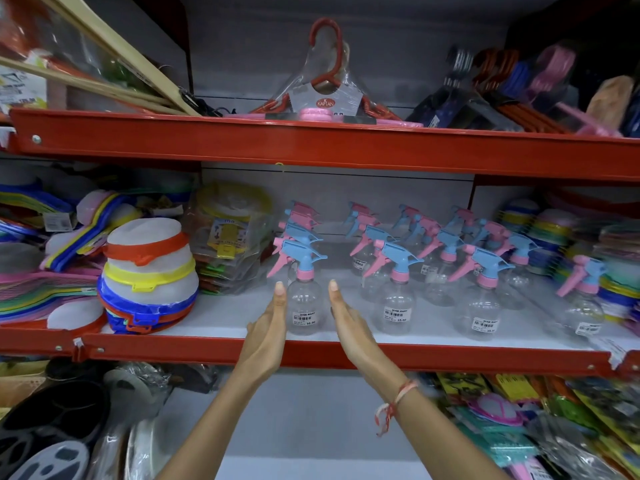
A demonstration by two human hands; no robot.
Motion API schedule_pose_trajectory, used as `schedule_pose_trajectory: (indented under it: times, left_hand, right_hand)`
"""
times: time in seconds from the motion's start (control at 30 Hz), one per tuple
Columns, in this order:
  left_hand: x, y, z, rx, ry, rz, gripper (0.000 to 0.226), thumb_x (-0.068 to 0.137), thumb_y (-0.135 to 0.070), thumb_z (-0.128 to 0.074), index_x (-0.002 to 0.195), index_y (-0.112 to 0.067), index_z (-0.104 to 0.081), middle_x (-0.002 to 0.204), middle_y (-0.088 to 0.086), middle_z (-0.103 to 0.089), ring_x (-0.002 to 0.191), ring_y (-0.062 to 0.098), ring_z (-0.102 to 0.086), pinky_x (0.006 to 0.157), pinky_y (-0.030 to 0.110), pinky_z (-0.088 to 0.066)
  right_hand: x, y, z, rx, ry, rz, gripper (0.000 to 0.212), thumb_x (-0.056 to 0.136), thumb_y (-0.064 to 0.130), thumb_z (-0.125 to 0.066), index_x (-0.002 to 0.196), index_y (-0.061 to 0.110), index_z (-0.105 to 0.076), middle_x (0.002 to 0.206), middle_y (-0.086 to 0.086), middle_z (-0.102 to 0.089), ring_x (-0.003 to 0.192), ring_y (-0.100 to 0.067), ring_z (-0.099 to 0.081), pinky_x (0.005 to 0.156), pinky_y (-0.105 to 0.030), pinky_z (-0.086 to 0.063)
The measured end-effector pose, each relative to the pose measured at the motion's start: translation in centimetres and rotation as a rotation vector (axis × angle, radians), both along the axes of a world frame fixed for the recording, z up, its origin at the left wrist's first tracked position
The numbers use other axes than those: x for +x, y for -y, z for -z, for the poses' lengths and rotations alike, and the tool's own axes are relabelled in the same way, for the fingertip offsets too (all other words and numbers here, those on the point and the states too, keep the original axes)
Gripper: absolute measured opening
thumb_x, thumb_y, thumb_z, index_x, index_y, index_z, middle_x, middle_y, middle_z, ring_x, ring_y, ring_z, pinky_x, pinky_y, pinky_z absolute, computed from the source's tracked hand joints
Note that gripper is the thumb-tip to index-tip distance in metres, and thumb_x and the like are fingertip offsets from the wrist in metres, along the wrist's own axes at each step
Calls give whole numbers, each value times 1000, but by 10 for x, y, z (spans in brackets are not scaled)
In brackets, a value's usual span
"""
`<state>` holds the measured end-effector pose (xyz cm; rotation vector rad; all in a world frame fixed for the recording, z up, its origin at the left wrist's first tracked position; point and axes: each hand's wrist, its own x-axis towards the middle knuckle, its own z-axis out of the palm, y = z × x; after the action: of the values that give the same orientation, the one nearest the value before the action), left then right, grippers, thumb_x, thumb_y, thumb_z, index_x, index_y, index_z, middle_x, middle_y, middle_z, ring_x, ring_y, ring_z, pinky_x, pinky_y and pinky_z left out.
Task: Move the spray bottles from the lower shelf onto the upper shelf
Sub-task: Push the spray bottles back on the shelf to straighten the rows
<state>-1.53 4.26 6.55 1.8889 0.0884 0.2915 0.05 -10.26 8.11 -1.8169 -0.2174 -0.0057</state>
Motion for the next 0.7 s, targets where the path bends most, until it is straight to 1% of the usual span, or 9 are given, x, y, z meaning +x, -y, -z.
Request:
schedule_pose_trajectory:
  times: [0.07, 0.13, 0.2, 0.23, 0.33, 0.4, 0.5, 0.6, 0.7]
  left_hand:
    - [-9, 10, 3, -15, 195, -166, 79, 85, -77, -10, 129, -30, -56, 126, 1, -64, 127, 26, -50, 100, 34, -35]
    - [-17, 25, 3, -58, 359, -243, 67, 89, -72, -14, 104, -29, -63, 99, -10, -66, 105, 16, -60, 83, 24, -37]
    - [-16, 42, 2, -117, 388, -217, 65, 92, -66, -17, 98, -25, -67, 98, -10, -69, 100, 10, -63, 80, 19, -40]
    - [-12, 52, 2, -140, 376, -185, 64, 92, -63, -18, 97, -23, -68, 99, -7, -71, 100, 10, -64, 84, 22, -43]
    - [1, 80, -1, -165, 304, -56, 67, 88, -64, -19, 100, -21, -69, 108, -1, -72, 106, 14, -64, 93, 30, -43]
    - [9, 98, -2, -138, 223, 24, 78, 85, -71, -15, 116, -20, -66, 124, 1, -67, 117, 15, -60, 100, 32, -39]
    - [21, 118, -3, -76, 75, 89, 102, 76, -83, -6, 142, -18, -48, 146, 6, -52, 134, 22, -46, 115, 43, -29]
    - [27, 133, -4, -23, -19, 117, 107, 71, -88, 0, 147, -25, -39, 144, 9, -52, 133, 25, -45, 105, 35, -29]
    - [31, 138, -6, 3, -53, 154, 108, 69, -90, 3, 137, -27, -51, 127, 12, -62, 121, 26, -52, 94, 35, -30]
  right_hand:
    - [-4, 14, 3, 84, 133, 73, 66, 83, 74, -30, 128, 35, -56, 138, 12, -56, 134, -9, -45, 113, -30, -29]
    - [-8, 33, 4, 154, 239, 176, 43, 87, 65, -35, 99, 38, -66, 112, 16, -69, 114, -5, -62, 105, -33, -42]
    - [-9, 56, 4, 185, 296, 284, 34, 95, 50, -37, 89, 36, -67, 100, 13, -73, 98, -5, -68, 99, -39, -49]
    - [-8, 69, 4, 189, 305, 327, 33, 98, 46, -38, 88, 34, -68, 97, 11, -73, 95, -8, -69, 98, -41, -50]
    - [-5, 102, 5, 165, 293, 381, 40, 95, 53, -35, 92, 30, -67, 103, 5, -72, 102, -17, -66, 96, -39, -48]
    - [0, 121, 7, 100, 237, 398, 59, 87, 66, -29, 105, 25, -66, 116, 1, -69, 113, -19, -61, 95, -35, -43]
    - [9, 140, 9, 20, 108, 375, 71, 90, 67, -26, 134, 19, -53, 142, -3, -54, 132, -20, -48, 112, -41, -34]
    - [14, 147, 11, -3, 18, 296, 72, 90, 68, -25, 144, 22, -41, 151, 0, -43, 140, -18, -38, 117, -37, -25]
    - [17, 143, 10, -59, -25, 230, 75, 90, 69, -22, 144, 22, -40, 150, -2, -44, 140, -19, -37, 111, -32, -25]
